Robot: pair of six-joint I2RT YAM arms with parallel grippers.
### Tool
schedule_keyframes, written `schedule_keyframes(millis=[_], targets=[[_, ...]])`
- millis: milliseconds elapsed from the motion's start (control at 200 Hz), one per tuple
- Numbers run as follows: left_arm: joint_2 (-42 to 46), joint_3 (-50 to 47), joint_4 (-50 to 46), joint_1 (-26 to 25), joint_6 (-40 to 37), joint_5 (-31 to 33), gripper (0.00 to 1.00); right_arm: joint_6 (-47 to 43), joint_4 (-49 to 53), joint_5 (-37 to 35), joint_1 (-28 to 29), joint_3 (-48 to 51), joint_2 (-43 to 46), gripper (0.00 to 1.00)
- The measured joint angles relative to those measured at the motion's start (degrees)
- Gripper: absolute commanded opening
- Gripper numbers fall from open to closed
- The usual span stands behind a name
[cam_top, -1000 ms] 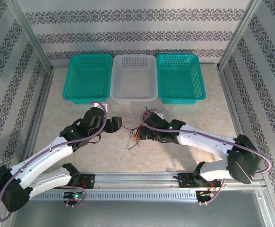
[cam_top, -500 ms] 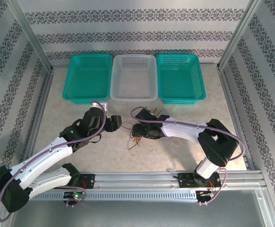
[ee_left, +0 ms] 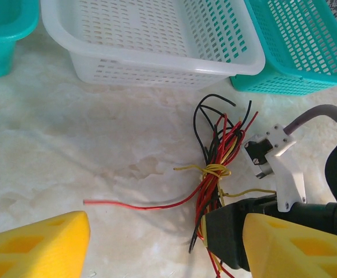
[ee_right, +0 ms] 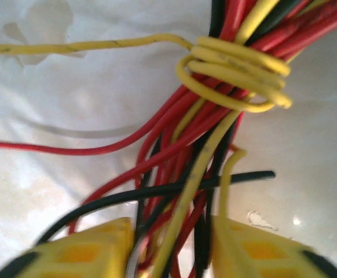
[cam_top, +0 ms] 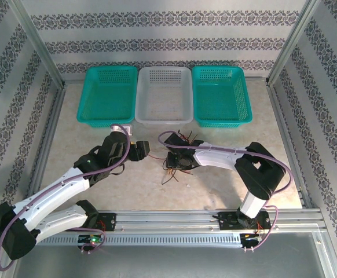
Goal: Untangle the cables
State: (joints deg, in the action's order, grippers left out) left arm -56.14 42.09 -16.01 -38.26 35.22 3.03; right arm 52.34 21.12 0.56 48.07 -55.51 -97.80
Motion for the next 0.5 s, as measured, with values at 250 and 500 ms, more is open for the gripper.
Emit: schedule_keyframes(millis=[250, 500], targets=[[-3.6, 1.4, 1.0, 0.1, 1.0, -1.7, 0.90, -6.5, -1.1, 0.4, -0.7, 3.5, 8.8, 0.01], [-4.3, 8.4, 3.1, 6.4, 0.3, -16.1, 0.99, -23.2, 0.4, 3.5, -0.7, 4.1, 30.2, 0.03]])
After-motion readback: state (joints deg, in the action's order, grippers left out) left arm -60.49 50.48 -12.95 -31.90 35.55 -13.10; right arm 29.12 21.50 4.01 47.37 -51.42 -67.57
